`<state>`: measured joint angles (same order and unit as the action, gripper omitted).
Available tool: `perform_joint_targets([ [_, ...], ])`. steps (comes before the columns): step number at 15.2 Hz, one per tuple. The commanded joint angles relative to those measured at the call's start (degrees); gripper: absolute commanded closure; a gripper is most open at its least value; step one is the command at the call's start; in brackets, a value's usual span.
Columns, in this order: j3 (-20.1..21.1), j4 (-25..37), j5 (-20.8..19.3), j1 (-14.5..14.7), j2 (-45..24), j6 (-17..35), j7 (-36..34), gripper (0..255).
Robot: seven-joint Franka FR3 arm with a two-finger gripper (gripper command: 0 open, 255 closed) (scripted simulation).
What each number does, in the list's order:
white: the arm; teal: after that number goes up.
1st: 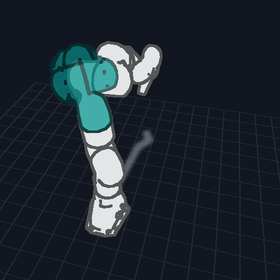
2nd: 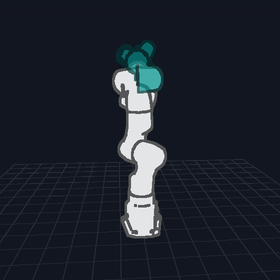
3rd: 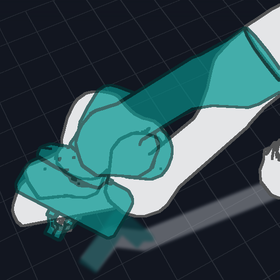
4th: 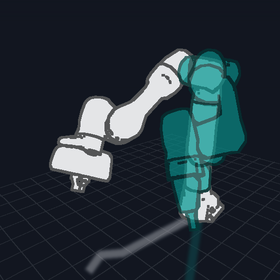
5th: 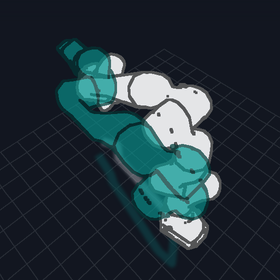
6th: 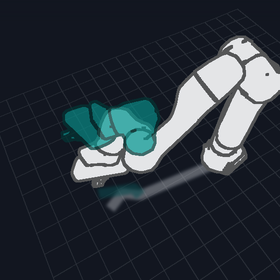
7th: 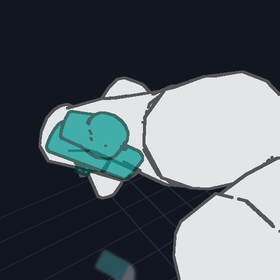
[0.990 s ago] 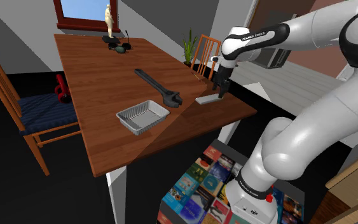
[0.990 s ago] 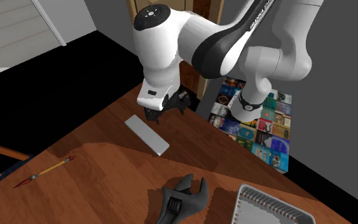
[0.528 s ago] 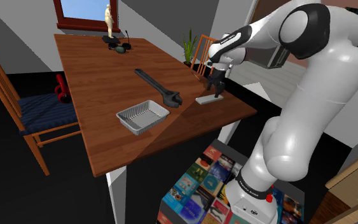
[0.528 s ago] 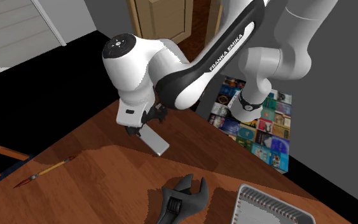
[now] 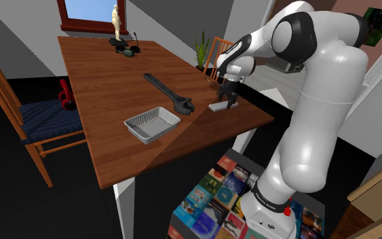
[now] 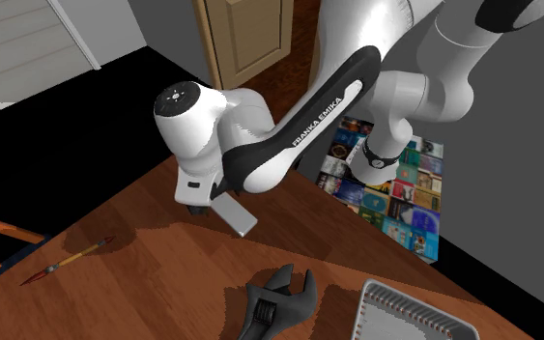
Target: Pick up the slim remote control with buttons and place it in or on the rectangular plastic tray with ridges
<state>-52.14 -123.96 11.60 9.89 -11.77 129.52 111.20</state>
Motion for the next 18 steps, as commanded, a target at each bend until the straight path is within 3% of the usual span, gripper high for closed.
perform_joint_targets([
  [1,0.5,-0.6,1.1,-0.4,-0.9,1.1,0.7,0],
  [8,0.5,-0.5,1.1,-0.4,-0.9,1.1,0.7,0],
  [9,0.5,-0.5,1.1,-0.4,-0.9,1.1,0.7,255],
  [18,0.5,-0.6,1.1,-0.4,-0.9,1.1,0.7,255],
])
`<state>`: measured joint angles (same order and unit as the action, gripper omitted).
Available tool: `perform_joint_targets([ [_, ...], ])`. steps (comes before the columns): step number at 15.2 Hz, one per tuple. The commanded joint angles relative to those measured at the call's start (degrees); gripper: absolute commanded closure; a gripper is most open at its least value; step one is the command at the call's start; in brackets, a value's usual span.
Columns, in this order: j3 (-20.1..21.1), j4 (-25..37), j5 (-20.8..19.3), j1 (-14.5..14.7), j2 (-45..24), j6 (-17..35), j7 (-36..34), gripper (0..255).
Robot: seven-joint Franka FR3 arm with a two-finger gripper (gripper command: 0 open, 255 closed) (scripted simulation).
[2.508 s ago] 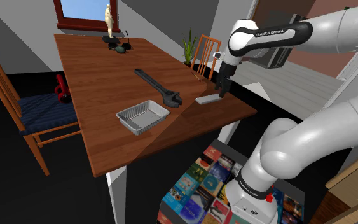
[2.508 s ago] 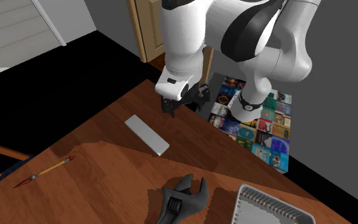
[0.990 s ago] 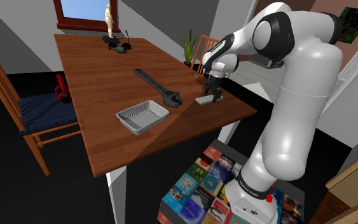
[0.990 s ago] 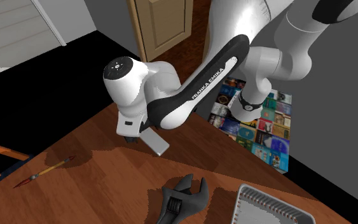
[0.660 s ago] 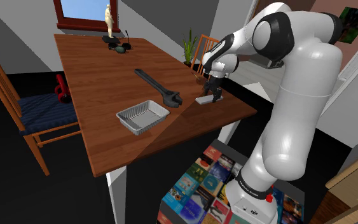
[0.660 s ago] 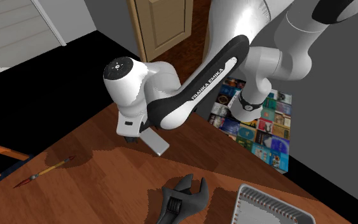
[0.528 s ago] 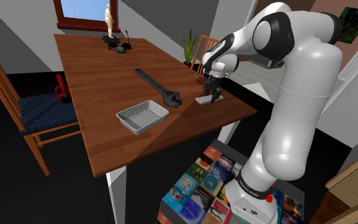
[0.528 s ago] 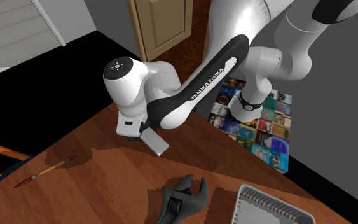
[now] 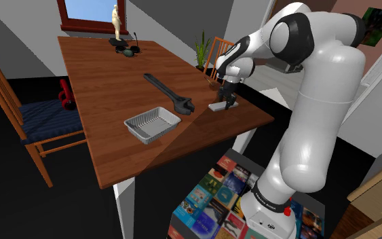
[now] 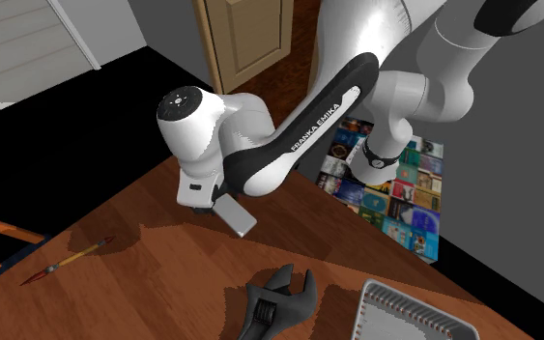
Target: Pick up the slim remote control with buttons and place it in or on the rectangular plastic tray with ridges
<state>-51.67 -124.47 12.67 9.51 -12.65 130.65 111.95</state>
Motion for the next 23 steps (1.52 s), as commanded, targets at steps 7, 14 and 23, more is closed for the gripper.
perform_joint_targets([
  [7,-1.9,1.8,-5.0,1.9,4.5,-4.5,-3.5,255],
  [14,-2.7,4.3,-9.3,3.1,8.7,-9.3,-6.5,255],
  [23,-2.6,8.5,-13.2,3.9,12.8,-15.9,-9.3,255],
])
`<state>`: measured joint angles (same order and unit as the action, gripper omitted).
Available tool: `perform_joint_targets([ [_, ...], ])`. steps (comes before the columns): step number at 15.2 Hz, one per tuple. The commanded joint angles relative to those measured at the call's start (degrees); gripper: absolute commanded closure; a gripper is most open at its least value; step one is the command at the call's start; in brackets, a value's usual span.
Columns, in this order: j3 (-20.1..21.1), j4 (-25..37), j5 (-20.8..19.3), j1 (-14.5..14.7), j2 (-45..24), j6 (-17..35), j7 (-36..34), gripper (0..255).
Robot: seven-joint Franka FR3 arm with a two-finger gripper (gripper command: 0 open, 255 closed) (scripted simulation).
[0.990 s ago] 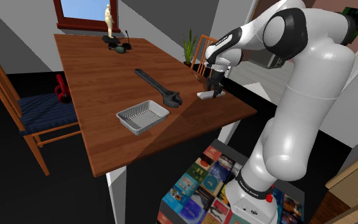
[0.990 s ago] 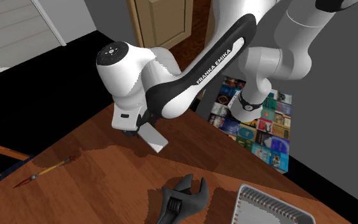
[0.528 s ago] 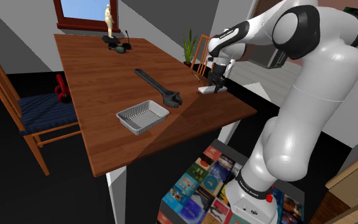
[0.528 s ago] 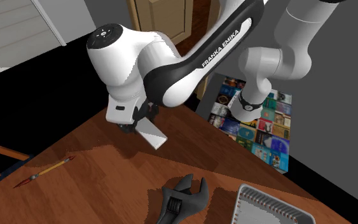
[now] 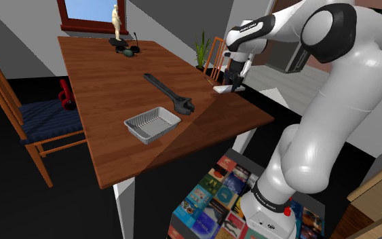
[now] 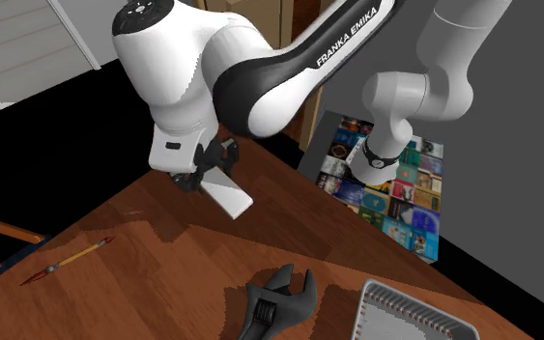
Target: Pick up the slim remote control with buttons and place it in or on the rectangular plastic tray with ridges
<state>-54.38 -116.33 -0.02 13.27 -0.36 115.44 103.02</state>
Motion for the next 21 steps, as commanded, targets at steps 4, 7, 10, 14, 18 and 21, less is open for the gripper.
perform_joint_targets([
  [4,2.8,-3.1,-4.6,2.3,5.4,-0.4,-7.2,255],
  [7,6.2,-5.9,-7.2,3.6,9.0,-0.3,-13.3,255],
  [10,9.5,-8.3,-8.7,4.8,11.5,-0.2,-18.8,255],
  [14,13.8,-10.5,-9.3,6.6,13.5,-0.2,-25.3,255],
  [18,17.7,-11.7,-8.9,8.7,14.3,0.0,-31.2,255],
  [21,20.4,-11.9,-8.1,10.5,14.0,0.1,-35.2,255],
])
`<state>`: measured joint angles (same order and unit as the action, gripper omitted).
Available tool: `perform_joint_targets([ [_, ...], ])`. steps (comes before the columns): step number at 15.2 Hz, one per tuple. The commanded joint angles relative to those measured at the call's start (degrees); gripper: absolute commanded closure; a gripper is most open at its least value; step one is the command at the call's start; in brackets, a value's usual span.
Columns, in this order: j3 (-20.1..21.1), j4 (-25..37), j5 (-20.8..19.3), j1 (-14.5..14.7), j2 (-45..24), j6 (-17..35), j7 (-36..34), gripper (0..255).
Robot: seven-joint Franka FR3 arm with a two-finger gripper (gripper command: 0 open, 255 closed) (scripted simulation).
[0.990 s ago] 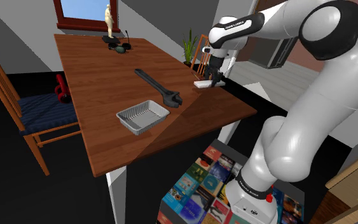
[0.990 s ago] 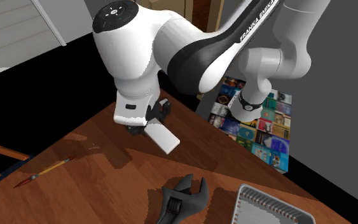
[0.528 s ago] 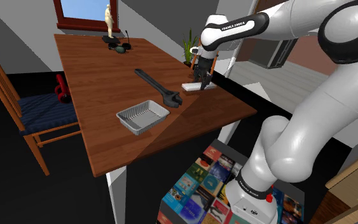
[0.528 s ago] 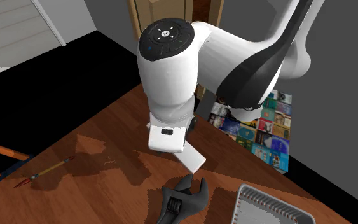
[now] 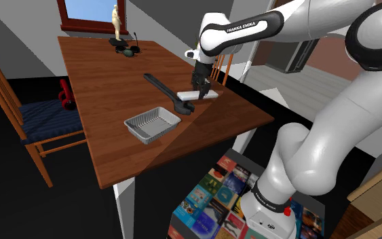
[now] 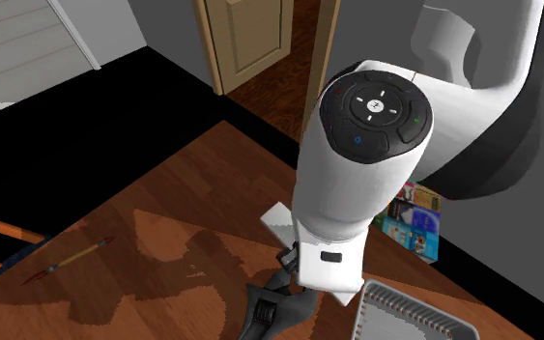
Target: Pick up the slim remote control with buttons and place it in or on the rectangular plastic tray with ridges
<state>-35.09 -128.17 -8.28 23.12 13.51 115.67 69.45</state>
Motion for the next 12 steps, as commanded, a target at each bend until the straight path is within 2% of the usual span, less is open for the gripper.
perform_joint_targets([
  [1,1.9,0.0,0.5,1.2,0.0,-0.1,-3.0,255],
  [12,10.1,4.8,5.5,8.4,-6.1,0.0,-15.5,255],
])
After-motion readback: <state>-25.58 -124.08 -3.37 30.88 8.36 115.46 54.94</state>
